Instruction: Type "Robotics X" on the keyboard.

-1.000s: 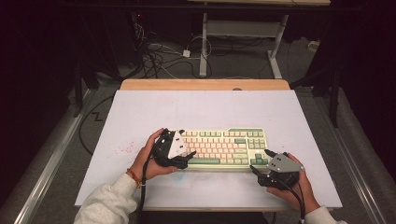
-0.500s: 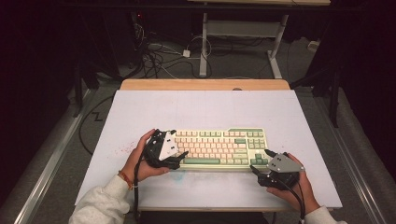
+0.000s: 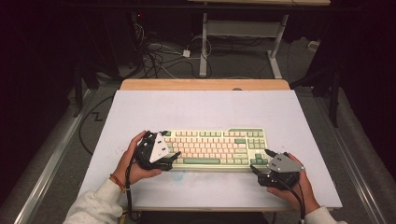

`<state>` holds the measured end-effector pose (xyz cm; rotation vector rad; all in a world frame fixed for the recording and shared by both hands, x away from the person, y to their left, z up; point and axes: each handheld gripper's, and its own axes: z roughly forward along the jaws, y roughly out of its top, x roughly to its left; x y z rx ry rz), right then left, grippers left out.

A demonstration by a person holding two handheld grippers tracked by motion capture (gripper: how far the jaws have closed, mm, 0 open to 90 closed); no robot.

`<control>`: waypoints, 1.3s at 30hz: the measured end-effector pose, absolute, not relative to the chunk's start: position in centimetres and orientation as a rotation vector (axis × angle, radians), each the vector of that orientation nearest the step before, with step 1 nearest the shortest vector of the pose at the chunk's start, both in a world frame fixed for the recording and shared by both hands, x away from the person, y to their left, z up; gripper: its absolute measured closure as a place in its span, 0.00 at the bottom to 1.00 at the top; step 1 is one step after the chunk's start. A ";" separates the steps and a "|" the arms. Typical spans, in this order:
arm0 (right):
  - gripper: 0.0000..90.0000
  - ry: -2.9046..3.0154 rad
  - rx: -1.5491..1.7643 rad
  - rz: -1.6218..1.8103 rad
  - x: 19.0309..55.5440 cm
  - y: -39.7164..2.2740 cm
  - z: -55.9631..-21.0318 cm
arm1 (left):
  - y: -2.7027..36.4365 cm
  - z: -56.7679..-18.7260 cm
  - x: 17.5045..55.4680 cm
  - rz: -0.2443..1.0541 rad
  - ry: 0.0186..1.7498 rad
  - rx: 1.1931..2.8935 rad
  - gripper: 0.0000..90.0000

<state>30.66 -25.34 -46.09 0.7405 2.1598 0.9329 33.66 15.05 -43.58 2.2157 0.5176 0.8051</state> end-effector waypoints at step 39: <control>0.30 2.158 0.752 0.928 31.0 -25.4 -46.0 | 18.5 -44.7 31.9 0.812 0.607 2.228 0.22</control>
